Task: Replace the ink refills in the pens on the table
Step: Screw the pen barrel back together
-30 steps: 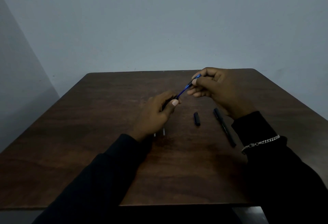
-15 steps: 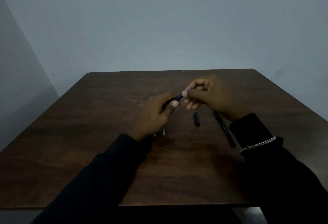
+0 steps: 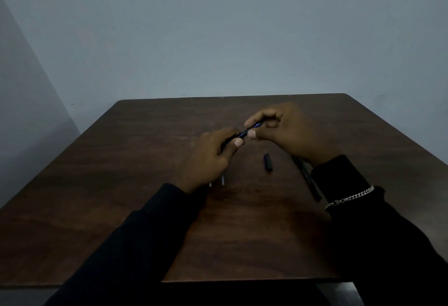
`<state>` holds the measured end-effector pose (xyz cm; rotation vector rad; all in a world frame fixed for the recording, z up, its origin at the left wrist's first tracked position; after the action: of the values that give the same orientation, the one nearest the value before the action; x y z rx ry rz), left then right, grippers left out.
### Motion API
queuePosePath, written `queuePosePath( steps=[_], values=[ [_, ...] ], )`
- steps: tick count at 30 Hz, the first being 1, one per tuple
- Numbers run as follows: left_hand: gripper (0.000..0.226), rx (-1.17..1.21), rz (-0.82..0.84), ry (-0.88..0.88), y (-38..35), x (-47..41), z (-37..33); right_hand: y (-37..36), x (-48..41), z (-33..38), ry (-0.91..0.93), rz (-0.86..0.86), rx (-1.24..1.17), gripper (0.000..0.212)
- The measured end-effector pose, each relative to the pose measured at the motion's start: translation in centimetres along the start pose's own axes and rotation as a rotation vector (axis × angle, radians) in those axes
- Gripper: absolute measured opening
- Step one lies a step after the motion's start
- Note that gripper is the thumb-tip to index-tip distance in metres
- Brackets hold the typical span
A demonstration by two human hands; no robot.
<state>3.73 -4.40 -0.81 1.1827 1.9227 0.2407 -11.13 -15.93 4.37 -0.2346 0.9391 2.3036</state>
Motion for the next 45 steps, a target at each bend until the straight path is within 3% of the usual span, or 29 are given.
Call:
queuePosePath(
  steps=[3, 8, 10, 12, 14, 19, 23, 26, 28, 30, 35, 41, 43, 45],
  values=[
    [0.032, 0.003, -0.004, -0.006, 0.0, 0.1, 0.0, -0.3, 0.0, 0.1, 0.006, -0.016, 0.037, 0.012],
    [0.033, -0.008, 0.021, 0.012, -0.2, 0.2, -0.1, -0.6, 0.2, 0.7, 0.064, -0.082, 0.356, 0.055],
    [0.035, -0.004, 0.008, 0.014, -0.1, 0.1, -0.1, -0.4, 0.1, 0.7, 0.075, -0.097, 0.327, 0.048],
    [0.032, 0.010, -0.014, 0.000, 0.1, 0.0, -0.2, -0.2, 0.1, 0.6, 0.046, -0.054, 0.169, 0.023],
    [0.027, 0.016, -0.016, -0.011, 0.2, 0.0, -0.3, 0.0, 0.1, 0.5, 0.028, -0.009, 0.071, 0.021],
    [0.017, -0.005, -0.002, -0.034, 0.1, 0.1, -0.6, -0.2, 0.1, 0.4, 0.025, -0.028, 0.136, 0.009],
    [0.029, -0.006, -0.003, -0.021, 0.1, 0.2, -0.3, -0.8, 0.2, 1.2, 0.085, -0.087, 0.381, 0.052],
    [0.030, 0.004, -0.027, -0.031, 0.0, 0.2, -0.5, -0.6, 0.2, 1.1, 0.115, -0.143, 0.358, 0.068],
    [0.028, 0.008, -0.052, -0.042, 0.2, 0.1, -0.5, -0.3, 0.0, 0.6, 0.064, -0.128, 0.219, 0.054],
    [0.026, 0.000, -0.058, -0.040, 0.2, 0.0, -0.3, 0.0, -0.1, 0.4, 0.057, -0.112, 0.172, 0.024],
    [0.027, -0.007, -0.053, -0.043, 0.2, 0.1, -0.2, -0.1, -0.1, 0.2, 0.039, -0.078, 0.174, 0.006],
    [0.026, -0.018, -0.060, -0.063, 0.1, 0.1, -0.4, -0.8, 0.1, 0.8, 0.125, -0.115, 0.408, 0.059],
    [0.028, -0.003, -0.072, -0.060, 0.1, 0.0, -0.3, -0.6, -0.1, 0.6, 0.110, -0.138, 0.368, 0.058],
    [0.027, 0.007, -0.075, -0.063, 0.2, 0.0, -0.3, -0.4, -0.3, 0.4, 0.067, -0.139, 0.256, 0.037]
  ],
)
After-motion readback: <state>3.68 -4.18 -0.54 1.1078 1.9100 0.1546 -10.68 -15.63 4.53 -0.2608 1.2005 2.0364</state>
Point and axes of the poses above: each hand's wrist, its own x-axis away from the middle knuckle, its own y-axis out of the back of the hand, z = x × y, the point moved 3 cm from there along -x, towards the middle knuckle, and after that the axes turned 7 degrees about x, right-handed, at the moved point
